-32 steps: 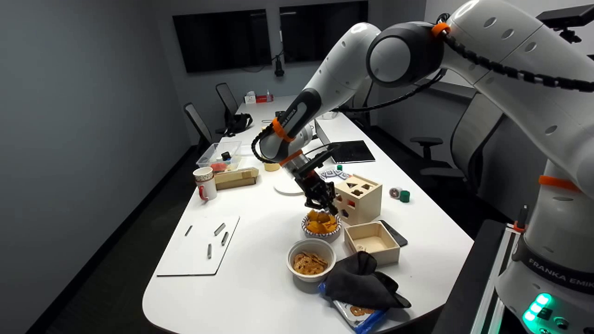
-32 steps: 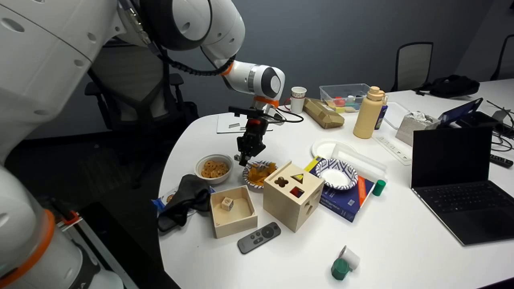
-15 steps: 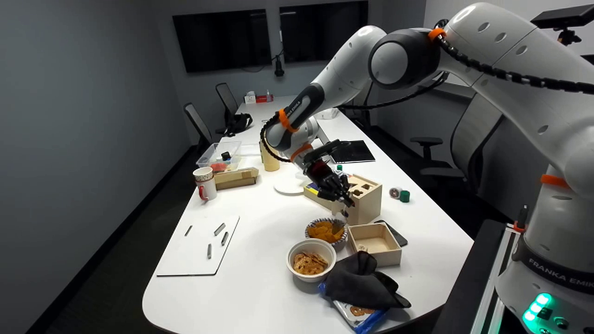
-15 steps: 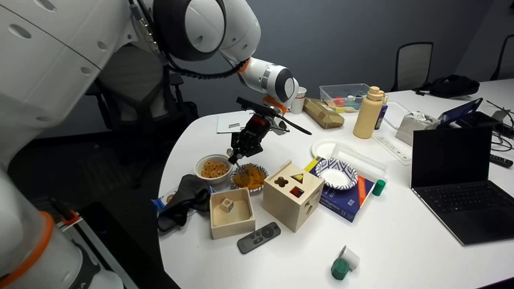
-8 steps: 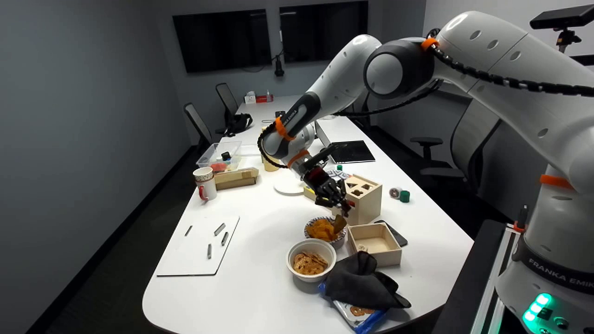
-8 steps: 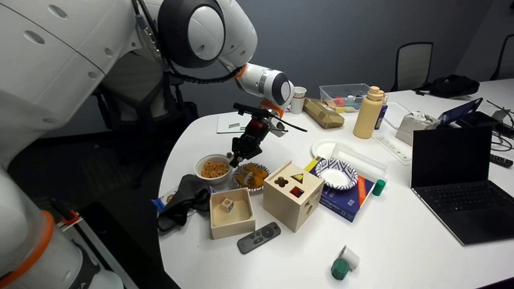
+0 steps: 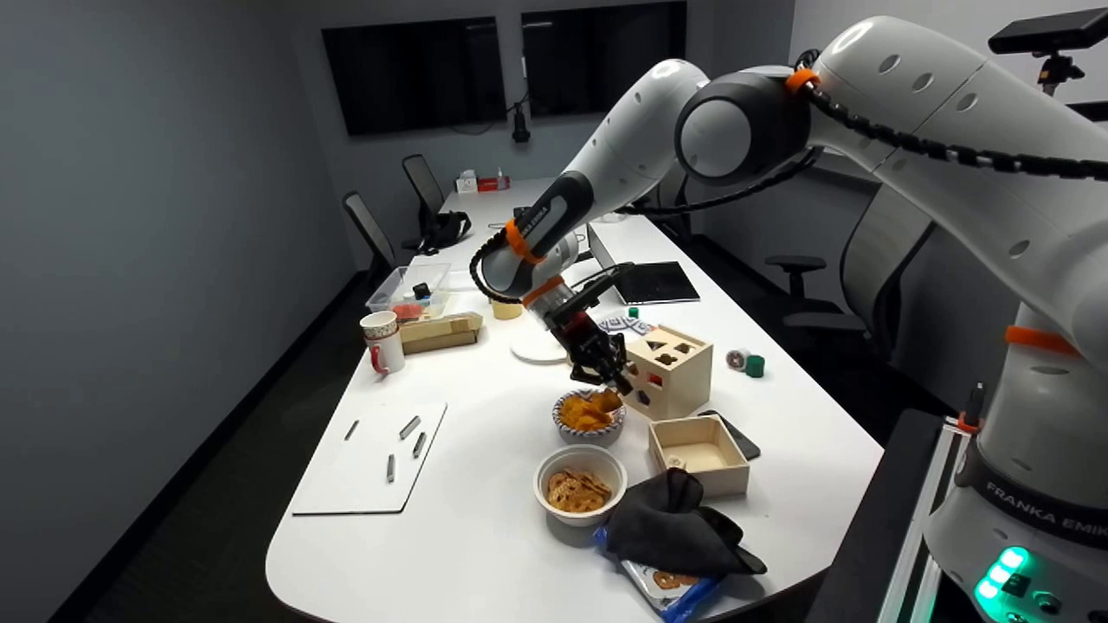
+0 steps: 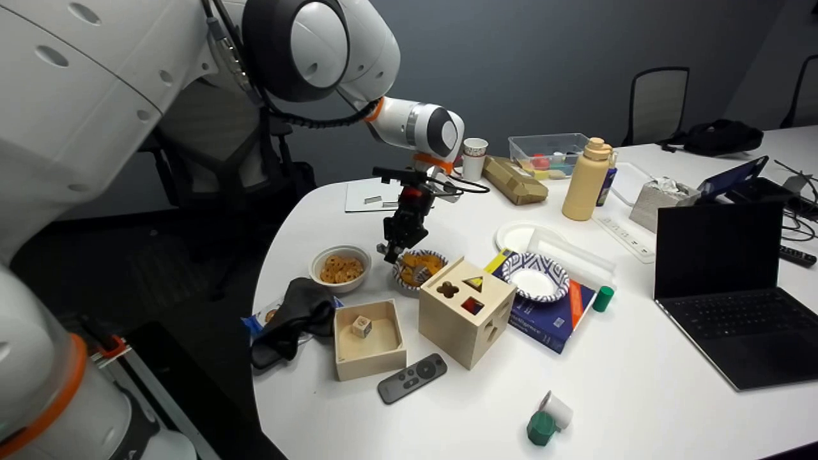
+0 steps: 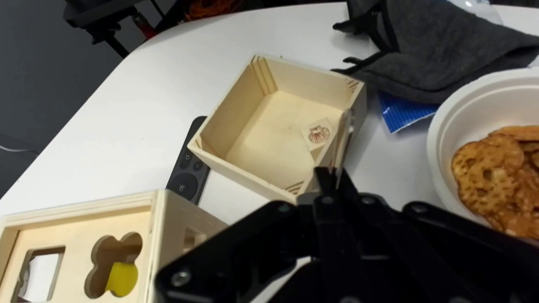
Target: Use the spoon to stir in the bowl
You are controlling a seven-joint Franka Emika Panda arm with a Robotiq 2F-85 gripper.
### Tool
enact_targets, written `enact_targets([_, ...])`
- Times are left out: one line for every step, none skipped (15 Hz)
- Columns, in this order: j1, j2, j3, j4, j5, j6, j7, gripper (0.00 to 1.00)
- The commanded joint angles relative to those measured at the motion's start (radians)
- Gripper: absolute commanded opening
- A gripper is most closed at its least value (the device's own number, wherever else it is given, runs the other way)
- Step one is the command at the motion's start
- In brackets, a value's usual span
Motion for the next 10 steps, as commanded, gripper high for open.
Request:
enact_targets([-0.027,-0.024,0.018,-0.021,0.027,0.071,-0.05,0.01])
enact_targets([-0.033,-0.029,0.022,-0.025,0.033,0.083,-0.066,0.01])
enact_targets([-0.043,-0.034,0.032,-0.03,0.043,0.094,-0.098,0.01])
enact_targets([-0.051,-0.039,0.039,-0.033,0.05,0.101,-0.126,0.01])
enact_targets([-0.06,-0.042,0.048,-0.034,0.059,0.099,-0.158,0.01])
enact_targets([-0.072,-0.041,0.06,-0.029,0.068,0.08,-0.204,0.01])
enact_targets([-0.079,-0.039,0.066,-0.025,0.076,0.065,-0.231,0.01])
enact_targets([-0.085,-0.033,0.069,-0.018,0.082,0.041,-0.247,0.01])
enact_targets([-0.082,-0.027,0.062,-0.013,0.079,0.018,-0.236,0.01])
enact_targets([-0.078,-0.023,0.055,-0.008,0.076,-0.009,-0.222,0.01])
